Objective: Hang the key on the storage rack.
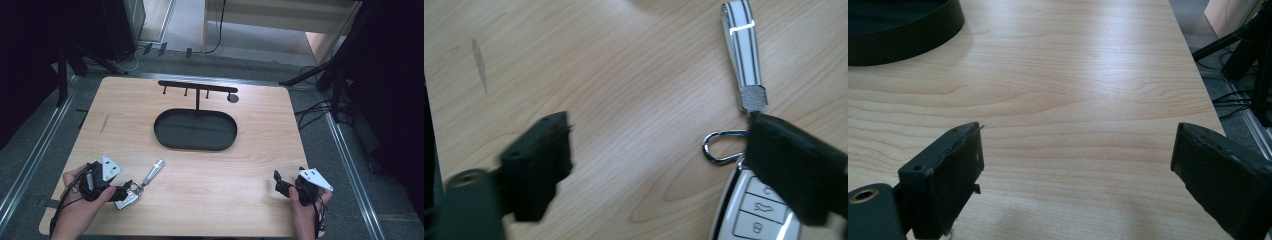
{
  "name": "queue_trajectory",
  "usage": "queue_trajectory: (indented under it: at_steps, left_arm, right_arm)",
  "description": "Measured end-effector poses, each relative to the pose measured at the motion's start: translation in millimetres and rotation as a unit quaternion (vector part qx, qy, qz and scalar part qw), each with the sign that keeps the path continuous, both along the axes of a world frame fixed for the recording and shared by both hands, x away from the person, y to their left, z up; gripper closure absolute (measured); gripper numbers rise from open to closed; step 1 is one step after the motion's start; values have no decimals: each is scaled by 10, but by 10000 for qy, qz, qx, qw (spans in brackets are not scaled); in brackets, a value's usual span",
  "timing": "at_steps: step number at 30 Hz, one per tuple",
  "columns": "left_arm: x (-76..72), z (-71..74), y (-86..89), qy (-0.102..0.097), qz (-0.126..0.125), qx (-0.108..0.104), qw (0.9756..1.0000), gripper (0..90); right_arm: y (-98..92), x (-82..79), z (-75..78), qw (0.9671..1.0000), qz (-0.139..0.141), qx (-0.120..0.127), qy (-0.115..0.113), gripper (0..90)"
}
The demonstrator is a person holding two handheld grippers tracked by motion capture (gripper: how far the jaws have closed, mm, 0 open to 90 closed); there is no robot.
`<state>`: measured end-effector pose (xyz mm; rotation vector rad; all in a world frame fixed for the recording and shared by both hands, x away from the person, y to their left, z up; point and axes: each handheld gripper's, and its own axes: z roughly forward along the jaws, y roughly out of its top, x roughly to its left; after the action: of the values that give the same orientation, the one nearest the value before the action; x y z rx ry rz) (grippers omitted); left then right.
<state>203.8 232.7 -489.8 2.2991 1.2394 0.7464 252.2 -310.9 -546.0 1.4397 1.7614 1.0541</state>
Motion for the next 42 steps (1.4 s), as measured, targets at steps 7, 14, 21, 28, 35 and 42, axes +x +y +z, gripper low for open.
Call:
queue_trajectory:
  at_steps: [7,14,21,28,35,42]
  left_arm:
    - [72,-62,-203,391,-46,79,9992,214]
    - [141,-113,-360,623,-139,-46,9979,308]
    - [270,-145,-410,1223,-180,-222,9921,521]
    - [415,-212,-499,1730,78,-377,9842,608]
    - [484,-260,-529,1730,279,-334,9840,611]
    - [476,-278,-497,1544,256,-488,9865,744]
  right_arm:
    - [4,5,-1,10000,23,-11,26,66]
    - [6,3,-1,10000,16,-19,18,66]
    - [5,2,0,10000,7,-15,19,66]
    - [2,2,-1,10000,14,-7,10,67]
    - [-1,2,-1,10000,15,11,4,67]
    - [3,1,-1,10000,12,-5,10,68]
